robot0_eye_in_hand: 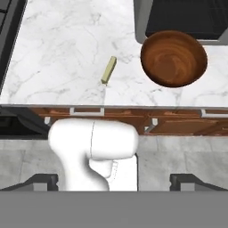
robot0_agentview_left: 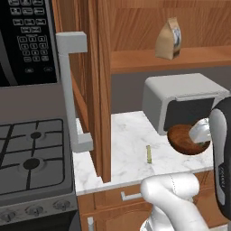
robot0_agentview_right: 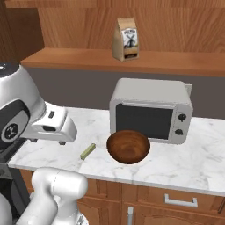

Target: Pick the egg and butter from the fridge and place them by the bowl for mixing.

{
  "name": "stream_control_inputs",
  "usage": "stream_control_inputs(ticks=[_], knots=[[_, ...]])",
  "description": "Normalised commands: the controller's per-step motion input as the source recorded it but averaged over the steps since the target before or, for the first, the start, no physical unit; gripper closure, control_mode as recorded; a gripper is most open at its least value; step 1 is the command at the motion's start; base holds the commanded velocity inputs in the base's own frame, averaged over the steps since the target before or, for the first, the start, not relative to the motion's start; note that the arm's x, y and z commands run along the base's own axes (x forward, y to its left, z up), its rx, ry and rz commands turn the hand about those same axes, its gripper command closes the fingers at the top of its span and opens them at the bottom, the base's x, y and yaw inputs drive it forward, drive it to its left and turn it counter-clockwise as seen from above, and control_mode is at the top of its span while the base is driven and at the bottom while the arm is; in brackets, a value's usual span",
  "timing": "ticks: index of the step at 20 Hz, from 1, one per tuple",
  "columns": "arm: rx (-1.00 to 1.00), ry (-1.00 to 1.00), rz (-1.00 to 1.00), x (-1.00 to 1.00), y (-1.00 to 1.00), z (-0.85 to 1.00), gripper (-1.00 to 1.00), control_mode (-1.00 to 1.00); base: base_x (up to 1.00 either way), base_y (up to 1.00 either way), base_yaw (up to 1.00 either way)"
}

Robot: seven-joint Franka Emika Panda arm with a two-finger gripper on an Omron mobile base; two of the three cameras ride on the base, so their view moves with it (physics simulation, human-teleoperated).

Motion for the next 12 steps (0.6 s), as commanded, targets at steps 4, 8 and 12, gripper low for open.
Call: stream_control_inputs(ticks=[4, 8, 12], knots=[[0.0, -0.04, 0.0, -0.2, 0.01, 0.64, -1.0, -1.0, 0.0, 0.0, 0.0], [0.0, 0.0, -0.04, -0.26, 0.03, 0.1, -1.0, -1.0, 0.0, 0.0, 0.0], [0.0, 0.0, -0.03, -0.04, 0.0, 0.0, -1.0, -1.0, 0.0, 0.0, 0.0]])
